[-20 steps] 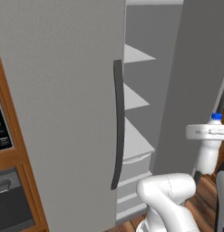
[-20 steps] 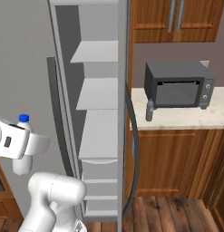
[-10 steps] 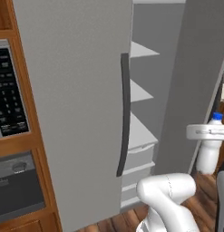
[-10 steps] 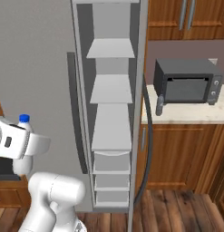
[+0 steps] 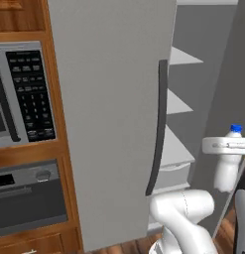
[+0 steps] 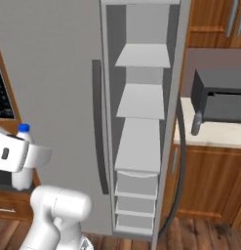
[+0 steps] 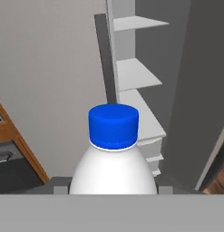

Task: Take the bottled waters from the counter and place them in the freezer to freeze. Close the freezer door after placing the bottles.

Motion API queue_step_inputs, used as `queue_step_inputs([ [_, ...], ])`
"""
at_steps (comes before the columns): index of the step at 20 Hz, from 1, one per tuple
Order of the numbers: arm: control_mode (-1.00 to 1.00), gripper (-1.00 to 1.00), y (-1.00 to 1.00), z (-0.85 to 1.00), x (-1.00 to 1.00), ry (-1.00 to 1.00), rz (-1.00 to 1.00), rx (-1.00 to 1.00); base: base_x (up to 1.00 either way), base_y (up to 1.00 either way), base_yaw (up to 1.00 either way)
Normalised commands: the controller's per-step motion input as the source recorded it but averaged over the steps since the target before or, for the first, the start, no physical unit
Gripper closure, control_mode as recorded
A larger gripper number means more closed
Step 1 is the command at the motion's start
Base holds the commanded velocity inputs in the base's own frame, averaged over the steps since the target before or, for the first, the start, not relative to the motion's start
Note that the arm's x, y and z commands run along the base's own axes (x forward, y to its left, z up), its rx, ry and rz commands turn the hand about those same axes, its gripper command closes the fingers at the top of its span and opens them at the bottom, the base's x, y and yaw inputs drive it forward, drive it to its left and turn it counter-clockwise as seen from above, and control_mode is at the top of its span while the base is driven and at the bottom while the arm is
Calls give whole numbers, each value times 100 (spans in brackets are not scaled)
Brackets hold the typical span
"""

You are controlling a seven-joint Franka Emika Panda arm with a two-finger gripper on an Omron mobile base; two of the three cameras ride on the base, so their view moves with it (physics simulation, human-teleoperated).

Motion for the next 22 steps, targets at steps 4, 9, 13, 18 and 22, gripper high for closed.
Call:
queue_step_inputs([
  [4,100,100,0,0,0,0,0,0,54,-16,15],
  [9,100,100,0,0,0,0,0,0,39,-15,4],
  [13,100,100,0,0,0,0,0,0,28,-24,3],
  [18,100,100,0,0,0,0,0,0,44,-46,5],
  [22,100,100,0,0,0,0,0,0,40,-39,3],
])
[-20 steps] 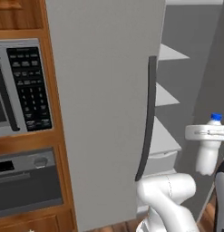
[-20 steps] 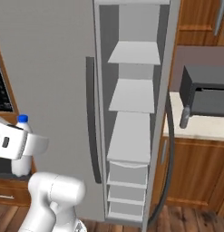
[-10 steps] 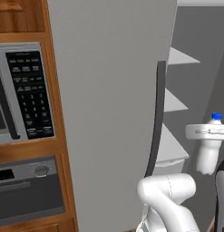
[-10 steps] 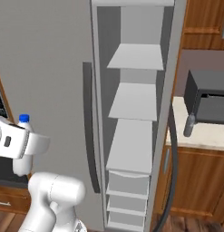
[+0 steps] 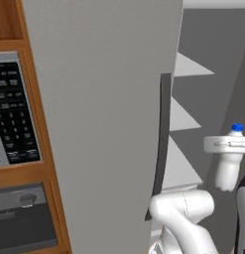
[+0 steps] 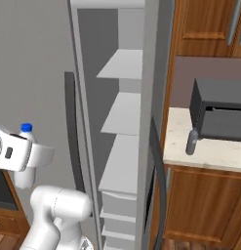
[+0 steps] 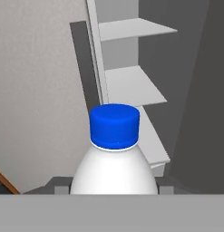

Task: Take the bottled waters from the counter and place them in the freezer to freeze. Close the freezer door after placing the bottles.

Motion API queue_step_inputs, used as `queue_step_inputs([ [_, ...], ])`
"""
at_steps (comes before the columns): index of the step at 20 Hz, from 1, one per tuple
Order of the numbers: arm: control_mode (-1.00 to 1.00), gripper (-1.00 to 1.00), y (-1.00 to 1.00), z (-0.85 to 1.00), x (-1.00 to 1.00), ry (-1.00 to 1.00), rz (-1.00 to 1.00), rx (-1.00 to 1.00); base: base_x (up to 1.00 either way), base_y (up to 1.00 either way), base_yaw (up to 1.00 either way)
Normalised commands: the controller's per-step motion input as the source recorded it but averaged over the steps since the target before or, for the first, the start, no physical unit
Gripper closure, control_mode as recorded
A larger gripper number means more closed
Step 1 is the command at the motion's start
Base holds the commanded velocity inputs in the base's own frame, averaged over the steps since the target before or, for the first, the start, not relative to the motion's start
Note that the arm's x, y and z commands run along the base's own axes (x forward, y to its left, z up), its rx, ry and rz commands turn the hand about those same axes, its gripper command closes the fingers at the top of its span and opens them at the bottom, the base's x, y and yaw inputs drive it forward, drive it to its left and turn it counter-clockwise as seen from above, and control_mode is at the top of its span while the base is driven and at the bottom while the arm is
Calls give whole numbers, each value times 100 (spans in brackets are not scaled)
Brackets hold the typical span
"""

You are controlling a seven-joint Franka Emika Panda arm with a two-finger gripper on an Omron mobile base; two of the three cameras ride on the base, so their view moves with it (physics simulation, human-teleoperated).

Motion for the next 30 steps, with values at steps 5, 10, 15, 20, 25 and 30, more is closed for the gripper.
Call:
queue_step_inputs([
  [5,100,100,0,0,0,0,0,0,18,-20,0],
  [10,100,100,0,0,0,0,0,0,9,-19,-5],
  [15,100,100,0,0,0,0,0,0,14,-29,-18],
  [20,100,100,0,0,0,0,0,0,29,-30,-14],
  [25,100,100,0,0,0,0,0,0,40,-21,-11],
  [30,100,100,0,0,0,0,0,0,39,-4,-3],
])
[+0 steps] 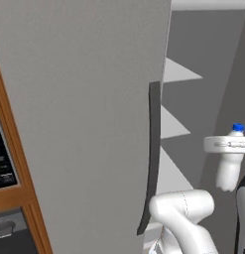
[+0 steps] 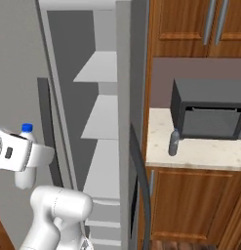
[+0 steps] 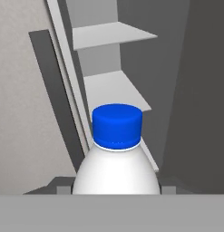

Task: Take the bottled waters from the counter and place them in the freezer to freeze. Close the freezer door after placing the bottles.

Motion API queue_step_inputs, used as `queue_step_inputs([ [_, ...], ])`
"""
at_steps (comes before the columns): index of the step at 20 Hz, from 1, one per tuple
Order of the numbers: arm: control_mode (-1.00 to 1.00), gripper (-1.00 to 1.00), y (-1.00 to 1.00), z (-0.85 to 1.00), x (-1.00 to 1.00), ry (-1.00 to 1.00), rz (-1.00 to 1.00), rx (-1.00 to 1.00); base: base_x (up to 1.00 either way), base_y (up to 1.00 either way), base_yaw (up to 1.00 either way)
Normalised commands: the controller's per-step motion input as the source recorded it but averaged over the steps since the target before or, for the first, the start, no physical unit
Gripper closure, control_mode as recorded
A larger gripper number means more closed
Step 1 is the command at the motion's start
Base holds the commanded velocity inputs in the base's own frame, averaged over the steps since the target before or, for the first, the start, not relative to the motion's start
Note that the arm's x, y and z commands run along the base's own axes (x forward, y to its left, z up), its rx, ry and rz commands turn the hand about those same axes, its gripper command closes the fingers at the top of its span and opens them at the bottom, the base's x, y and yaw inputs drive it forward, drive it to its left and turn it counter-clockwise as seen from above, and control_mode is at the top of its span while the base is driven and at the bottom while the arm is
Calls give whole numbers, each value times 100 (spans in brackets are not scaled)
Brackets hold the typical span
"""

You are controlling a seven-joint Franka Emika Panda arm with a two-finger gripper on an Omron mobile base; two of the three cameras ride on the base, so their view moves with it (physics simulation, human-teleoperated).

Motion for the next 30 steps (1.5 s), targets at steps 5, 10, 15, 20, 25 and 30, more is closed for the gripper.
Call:
queue_step_inputs([
  [5,100,100,0,0,0,0,0,0,43,0,0],
  [10,100,100,0,0,0,0,0,0,54,-4,0],
  [15,100,100,0,0,0,0,0,0,53,-7,0],
  [20,100,100,0,0,0,0,0,0,19,0,0],
  [25,100,100,0,0,0,0,0,0,17,0,0],
  [30,-100,100,0,0,9,-1,0,0,10,0,0],
])
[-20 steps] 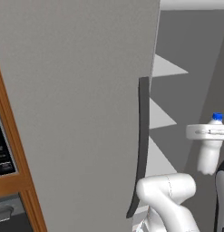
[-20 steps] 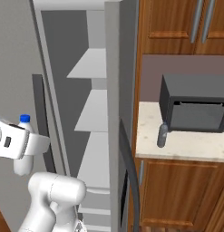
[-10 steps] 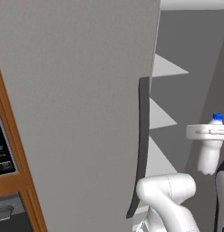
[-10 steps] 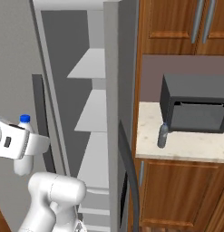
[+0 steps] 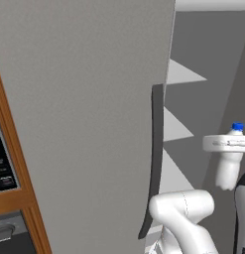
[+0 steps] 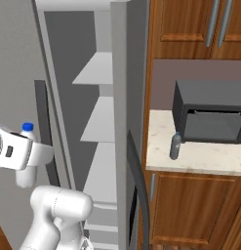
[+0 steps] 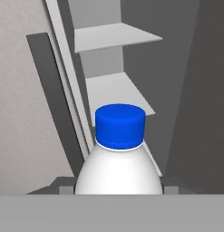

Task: Take the bottled waters from the counter and place them in the freezer to freeze. Close the freezer door after placing the bottles.

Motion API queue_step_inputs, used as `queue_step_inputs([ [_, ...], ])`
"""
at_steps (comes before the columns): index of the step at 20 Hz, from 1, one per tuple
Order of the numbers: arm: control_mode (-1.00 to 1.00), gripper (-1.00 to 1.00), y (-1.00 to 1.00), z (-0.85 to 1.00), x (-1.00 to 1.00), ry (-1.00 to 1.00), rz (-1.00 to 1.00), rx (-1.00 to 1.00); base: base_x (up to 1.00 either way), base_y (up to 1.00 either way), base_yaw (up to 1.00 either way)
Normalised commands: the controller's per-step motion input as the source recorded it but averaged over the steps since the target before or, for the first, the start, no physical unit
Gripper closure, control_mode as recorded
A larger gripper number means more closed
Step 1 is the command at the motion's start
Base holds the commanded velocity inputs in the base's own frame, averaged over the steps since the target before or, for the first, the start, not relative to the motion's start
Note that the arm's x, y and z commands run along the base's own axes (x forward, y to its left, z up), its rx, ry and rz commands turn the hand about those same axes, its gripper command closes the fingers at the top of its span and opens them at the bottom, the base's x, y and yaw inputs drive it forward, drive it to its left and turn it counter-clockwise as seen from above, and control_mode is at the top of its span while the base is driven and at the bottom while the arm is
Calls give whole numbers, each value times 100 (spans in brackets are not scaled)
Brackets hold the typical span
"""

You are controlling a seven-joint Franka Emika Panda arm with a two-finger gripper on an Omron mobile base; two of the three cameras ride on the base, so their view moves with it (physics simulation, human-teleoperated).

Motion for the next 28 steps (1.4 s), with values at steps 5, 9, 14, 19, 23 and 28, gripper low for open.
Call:
queue_step_inputs([
  [5,-100,100,-6,0,18,-10,0,-1,0,0,0],
  [9,-100,100,0,15,41,-26,-4,-11,0,0,0],
  [14,-100,100,-1,38,74,-26,-9,-12,0,0,0],
  [19,-100,100,-34,40,52,-11,0,0,0,0,0],
  [23,-100,100,-18,42,26,-13,1,-4,0,0,0],
  [28,-100,100,-16,18,40,-2,5,-1,0,0,0],
])
